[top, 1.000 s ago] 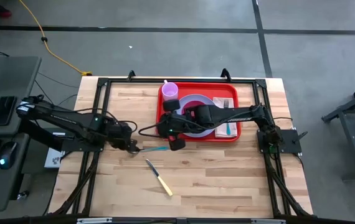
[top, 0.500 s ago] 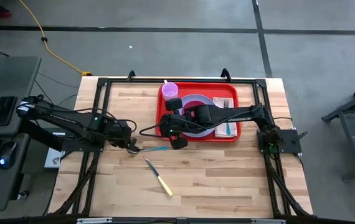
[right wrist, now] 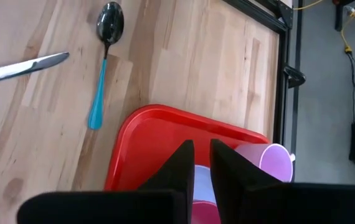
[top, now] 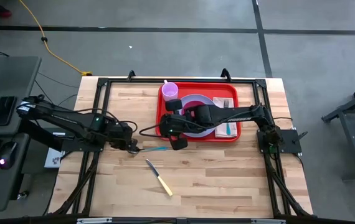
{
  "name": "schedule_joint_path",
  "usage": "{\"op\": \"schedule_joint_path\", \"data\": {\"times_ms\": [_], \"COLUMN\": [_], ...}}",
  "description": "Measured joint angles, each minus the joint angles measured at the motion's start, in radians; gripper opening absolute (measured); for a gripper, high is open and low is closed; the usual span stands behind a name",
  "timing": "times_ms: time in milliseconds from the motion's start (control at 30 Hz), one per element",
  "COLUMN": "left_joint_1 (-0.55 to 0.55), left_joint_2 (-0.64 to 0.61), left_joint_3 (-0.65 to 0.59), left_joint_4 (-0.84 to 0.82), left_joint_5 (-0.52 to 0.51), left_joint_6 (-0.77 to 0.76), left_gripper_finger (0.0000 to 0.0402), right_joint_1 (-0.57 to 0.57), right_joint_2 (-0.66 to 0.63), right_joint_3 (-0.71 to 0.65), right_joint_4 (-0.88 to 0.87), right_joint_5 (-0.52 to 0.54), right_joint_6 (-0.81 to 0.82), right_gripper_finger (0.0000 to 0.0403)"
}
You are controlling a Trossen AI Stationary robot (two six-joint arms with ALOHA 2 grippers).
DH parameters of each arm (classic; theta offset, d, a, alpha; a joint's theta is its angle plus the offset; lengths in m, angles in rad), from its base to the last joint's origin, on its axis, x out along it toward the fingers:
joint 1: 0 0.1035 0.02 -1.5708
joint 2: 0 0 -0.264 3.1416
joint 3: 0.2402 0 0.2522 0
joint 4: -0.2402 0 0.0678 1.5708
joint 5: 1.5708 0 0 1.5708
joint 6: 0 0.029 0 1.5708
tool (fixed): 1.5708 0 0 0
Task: Set up tray
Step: Put the blue spoon on top of the napkin to the right of the purple plate in the red tray
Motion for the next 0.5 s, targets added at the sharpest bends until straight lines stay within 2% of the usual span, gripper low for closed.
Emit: {"op": "schedule_joint_path", "data": {"times_ms": [133, 333, 500], "left_joint_1": [0.0, 0.0, 0.0], "left_joint_2": [0.013, 0.031, 0.031], "left_joint_3": [-0.017, -0.031, -0.031], "left_joint_4": [0.01, -0.024, -0.006], "left_joint_5": [0.041, 0.092, 0.011], "left_joint_6": [-0.042, -0.057, -0.108], "left_gripper_finger": [0.0144, 0.0242, 0.0298], "right_joint_1": [-0.008, -0.022, -0.03], "right_joint_2": [0.0, 0.0, 0.0], "right_joint_3": [0.0, 0.0, 0.0], "right_joint_4": [0.012, 0.024, 0.025], "right_joint_5": [-0.017, -0.023, -0.026], "right_joint_6": [-0.001, -0.008, -0.027], "right_gripper_finger": [0.003, 0.003, 0.003]}}
